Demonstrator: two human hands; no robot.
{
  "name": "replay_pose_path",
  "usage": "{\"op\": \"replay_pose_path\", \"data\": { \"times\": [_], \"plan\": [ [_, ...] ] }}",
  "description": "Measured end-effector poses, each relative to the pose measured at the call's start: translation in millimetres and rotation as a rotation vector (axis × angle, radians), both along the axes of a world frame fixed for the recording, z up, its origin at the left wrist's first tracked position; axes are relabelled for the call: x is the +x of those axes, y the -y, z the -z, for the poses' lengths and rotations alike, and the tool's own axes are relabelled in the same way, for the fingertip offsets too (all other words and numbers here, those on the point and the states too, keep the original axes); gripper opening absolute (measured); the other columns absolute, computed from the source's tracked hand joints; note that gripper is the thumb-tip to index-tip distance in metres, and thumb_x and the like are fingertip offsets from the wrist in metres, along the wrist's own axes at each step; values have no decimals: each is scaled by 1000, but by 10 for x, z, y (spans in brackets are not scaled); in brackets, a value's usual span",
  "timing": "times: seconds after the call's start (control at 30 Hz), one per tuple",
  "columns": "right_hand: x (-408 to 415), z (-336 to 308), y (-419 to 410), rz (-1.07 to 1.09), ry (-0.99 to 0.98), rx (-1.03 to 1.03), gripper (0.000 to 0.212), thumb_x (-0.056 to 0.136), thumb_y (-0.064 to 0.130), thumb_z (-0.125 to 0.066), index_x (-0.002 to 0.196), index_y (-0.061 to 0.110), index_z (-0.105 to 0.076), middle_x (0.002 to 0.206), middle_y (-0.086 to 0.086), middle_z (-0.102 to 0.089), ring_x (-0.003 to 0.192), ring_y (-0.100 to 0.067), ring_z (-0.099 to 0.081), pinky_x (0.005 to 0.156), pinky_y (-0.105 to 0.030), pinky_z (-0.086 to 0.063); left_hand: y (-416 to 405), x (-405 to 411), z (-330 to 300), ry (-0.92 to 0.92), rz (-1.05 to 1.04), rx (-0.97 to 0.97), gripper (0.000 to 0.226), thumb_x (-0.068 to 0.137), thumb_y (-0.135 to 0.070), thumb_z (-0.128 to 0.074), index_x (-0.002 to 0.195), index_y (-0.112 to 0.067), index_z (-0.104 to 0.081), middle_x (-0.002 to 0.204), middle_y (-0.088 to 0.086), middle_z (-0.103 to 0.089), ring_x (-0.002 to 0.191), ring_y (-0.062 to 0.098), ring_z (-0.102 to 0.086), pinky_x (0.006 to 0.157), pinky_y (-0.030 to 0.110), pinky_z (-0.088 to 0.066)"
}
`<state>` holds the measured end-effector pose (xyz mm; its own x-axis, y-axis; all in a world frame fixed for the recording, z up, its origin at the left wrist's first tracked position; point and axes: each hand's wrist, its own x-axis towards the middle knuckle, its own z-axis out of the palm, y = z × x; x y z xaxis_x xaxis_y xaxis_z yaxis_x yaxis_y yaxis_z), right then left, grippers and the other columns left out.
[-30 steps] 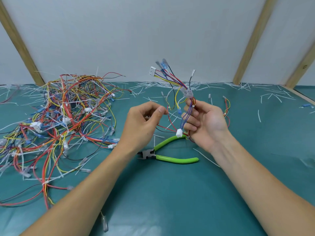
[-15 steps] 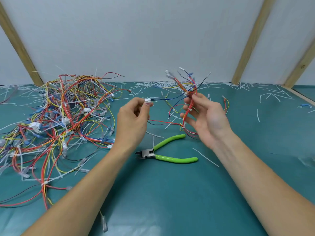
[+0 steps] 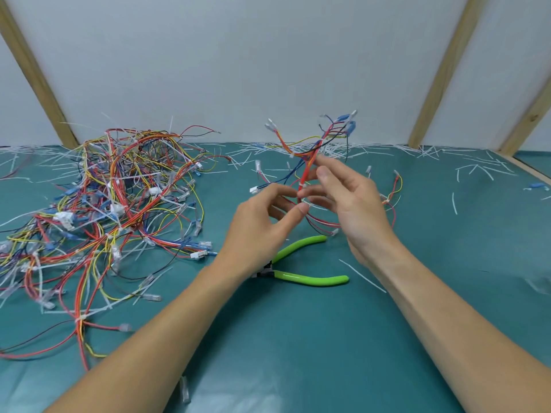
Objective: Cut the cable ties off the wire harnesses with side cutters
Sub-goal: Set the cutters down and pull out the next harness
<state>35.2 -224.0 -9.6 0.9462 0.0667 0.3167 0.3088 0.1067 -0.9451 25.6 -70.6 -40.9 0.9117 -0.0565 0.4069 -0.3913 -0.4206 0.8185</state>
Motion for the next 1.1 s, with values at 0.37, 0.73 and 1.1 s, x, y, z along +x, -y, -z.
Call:
{"op": "replay_pose_path", "data": {
  "times": [0.37, 0.73, 1.1],
  "plan": [
    [-42, 74, -9, 0, 129, -266, 31, 103, -2, -48, 121, 13, -68, 111, -4, -75, 108, -9, -68, 96, -22, -49, -157, 129, -19, 83, -101, -185, 12, 98, -7, -59, 89, -15, -62, 80, 2, -72, 80, 16, -73, 68, 35, -58],
    [12, 238, 75, -7, 160, -759, 29, 102, 40, -58, 79, 30, -72, 72, 11, -72, 74, -11, -71, 78, -43, -57, -353, 158, -168, -81, -66, -673, 17, 101, -19, -58, 114, -11, -66, 81, 2, -71, 71, 10, -69, 61, 21, -56],
    [-25, -30, 69, -247, -89, -59, 18, 87, 26, -53, 81, 12, -61, 61, 3, -39, 51, -13, -30, 50, -25, -33, -323, 114, -252, -116, 67, -688, 21, 103, -25, -53, 116, -14, -66, 86, -3, -75, 81, 12, -73, 61, 21, -56]
  ]
}}
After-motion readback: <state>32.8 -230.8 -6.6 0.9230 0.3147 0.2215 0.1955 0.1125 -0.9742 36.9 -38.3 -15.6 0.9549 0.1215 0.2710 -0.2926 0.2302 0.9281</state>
